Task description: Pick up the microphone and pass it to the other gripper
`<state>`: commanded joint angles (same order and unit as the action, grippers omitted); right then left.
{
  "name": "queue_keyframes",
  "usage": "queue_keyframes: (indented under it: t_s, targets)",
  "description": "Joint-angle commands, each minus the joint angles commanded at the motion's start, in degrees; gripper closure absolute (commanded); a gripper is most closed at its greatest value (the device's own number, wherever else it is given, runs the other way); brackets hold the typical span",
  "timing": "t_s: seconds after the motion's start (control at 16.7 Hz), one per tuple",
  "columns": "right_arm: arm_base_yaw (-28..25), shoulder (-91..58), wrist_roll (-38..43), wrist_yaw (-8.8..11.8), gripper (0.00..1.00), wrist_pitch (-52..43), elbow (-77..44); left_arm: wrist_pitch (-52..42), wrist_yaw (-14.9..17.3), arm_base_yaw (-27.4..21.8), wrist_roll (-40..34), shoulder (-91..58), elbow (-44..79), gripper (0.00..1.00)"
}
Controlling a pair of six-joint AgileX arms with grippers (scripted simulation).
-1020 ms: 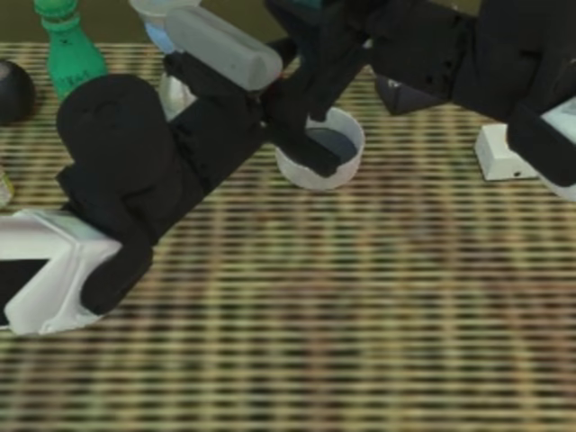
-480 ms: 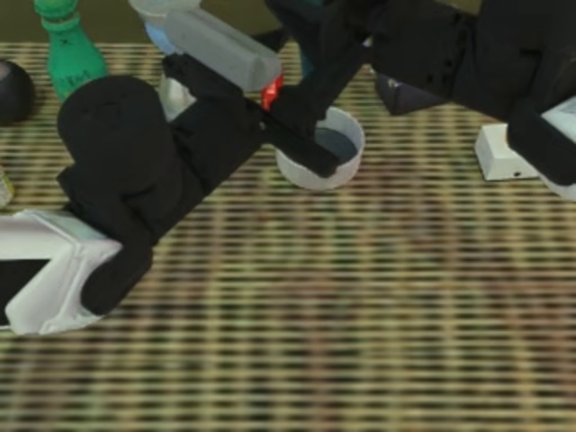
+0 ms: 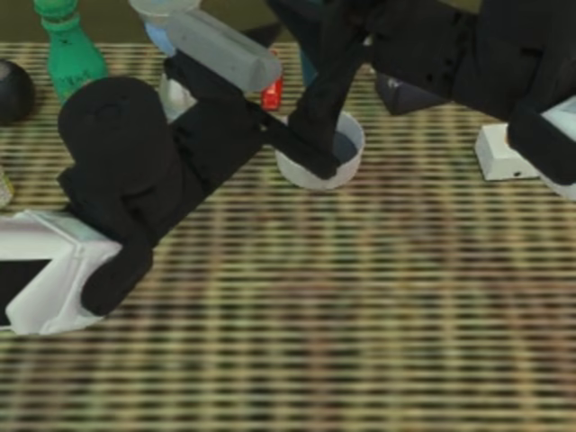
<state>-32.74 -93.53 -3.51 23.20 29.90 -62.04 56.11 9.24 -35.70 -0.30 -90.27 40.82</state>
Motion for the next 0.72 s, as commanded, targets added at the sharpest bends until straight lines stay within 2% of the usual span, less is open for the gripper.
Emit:
queue_keyframes:
  t_s: [0.18, 0.54, 0.72]
  targets:
    - [0.71, 0.80, 0.02, 0.00, 1.00, -0.07, -0.08, -0.11, -0.05, 0.60, 0.26, 0.31, -1.49, 0.00]
    - [5.66, 5.08, -0.03, 5.86, 1.00, 0.18, 3.96, -0.54, 1.71, 3.59, 0.05, 12.49, -13.31, 0.00]
    - [6.87, 5.91, -0.18, 7.04, 1.00, 0.15, 4.92, -0.35, 2.16, 4.13, -0.03, 14.61, -15.41, 0.00]
